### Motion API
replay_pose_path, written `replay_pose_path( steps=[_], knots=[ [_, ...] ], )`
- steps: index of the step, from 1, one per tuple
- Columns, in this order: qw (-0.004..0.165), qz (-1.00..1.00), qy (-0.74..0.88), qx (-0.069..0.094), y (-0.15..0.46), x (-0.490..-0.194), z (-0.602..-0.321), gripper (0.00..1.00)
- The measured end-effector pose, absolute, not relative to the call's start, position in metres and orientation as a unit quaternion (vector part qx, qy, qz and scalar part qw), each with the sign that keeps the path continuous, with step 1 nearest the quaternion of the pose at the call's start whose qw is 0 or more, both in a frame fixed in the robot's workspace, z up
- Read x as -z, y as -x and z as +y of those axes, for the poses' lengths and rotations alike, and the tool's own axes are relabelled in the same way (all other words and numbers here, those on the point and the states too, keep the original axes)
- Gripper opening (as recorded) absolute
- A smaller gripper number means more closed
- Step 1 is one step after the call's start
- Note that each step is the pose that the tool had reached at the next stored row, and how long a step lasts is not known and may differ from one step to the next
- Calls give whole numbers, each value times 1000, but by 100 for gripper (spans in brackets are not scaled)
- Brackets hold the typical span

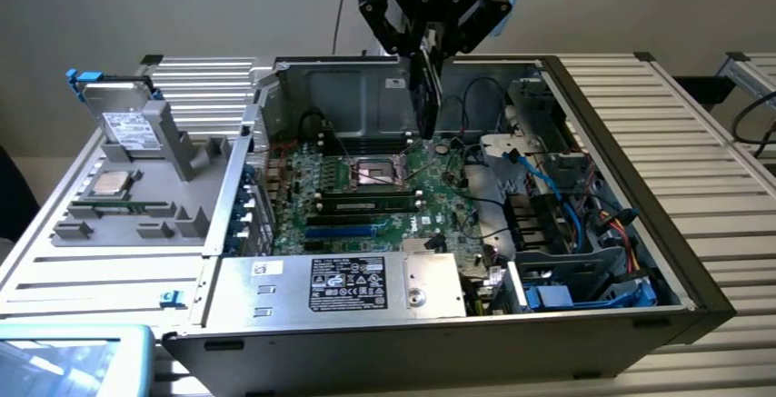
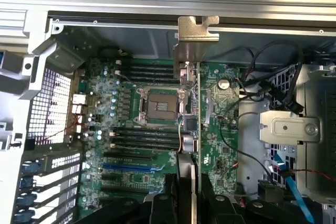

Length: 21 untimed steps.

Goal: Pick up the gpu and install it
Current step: 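Insert the gpu into the slot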

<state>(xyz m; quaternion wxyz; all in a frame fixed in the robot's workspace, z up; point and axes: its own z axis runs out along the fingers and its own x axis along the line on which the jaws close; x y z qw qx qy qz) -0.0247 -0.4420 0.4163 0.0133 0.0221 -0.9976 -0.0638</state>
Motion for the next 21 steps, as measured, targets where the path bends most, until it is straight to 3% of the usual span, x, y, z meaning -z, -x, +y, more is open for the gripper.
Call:
replay_pose_path(
  steps=[21],
  knots=[
    [24,-978,-199,64,25,-416,-442,28]
  ],
)
